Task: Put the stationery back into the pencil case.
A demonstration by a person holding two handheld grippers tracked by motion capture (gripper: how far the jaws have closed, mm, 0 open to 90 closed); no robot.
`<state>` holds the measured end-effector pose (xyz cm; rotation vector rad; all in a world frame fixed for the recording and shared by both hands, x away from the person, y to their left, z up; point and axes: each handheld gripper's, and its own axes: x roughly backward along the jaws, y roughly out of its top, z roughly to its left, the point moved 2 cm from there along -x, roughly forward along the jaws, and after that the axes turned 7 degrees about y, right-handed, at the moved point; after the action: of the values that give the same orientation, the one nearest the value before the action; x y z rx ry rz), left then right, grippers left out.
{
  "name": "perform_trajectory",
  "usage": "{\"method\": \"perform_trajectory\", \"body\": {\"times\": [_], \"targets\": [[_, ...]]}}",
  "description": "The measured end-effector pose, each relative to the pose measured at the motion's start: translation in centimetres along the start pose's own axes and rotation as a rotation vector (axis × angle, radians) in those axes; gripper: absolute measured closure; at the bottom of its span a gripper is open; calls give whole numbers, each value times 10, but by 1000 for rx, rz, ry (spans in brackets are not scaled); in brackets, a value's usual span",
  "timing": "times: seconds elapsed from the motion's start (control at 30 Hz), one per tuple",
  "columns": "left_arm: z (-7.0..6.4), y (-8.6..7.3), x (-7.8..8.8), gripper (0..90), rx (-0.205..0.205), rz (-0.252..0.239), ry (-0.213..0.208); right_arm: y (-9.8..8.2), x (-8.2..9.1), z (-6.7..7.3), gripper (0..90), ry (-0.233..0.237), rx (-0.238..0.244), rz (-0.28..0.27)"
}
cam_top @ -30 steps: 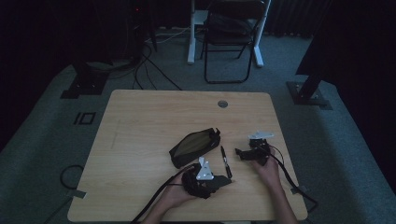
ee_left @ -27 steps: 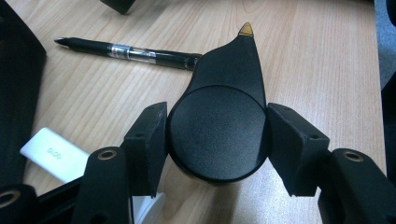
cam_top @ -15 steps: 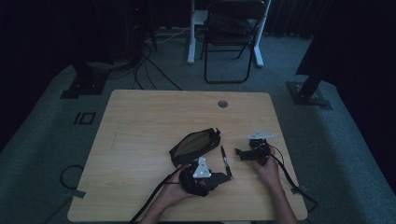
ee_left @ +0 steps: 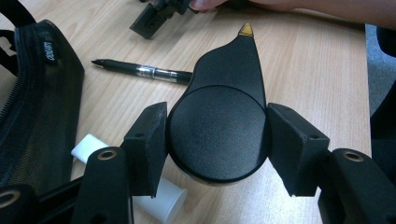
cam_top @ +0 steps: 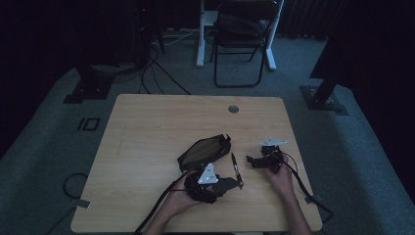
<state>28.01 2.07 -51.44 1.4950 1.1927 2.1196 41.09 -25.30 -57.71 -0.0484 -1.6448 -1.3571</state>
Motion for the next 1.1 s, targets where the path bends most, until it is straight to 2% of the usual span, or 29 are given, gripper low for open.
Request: {"method": "perform_trajectory", "body": {"times": [0.4, 1.1], "targets": [[5, 4, 7, 418, 10, -20, -1, 0, 0, 0, 117, 0, 0, 0], [18, 11, 21, 418, 21, -46, 39, 0, 0, 0, 116, 0, 0, 0]]}}
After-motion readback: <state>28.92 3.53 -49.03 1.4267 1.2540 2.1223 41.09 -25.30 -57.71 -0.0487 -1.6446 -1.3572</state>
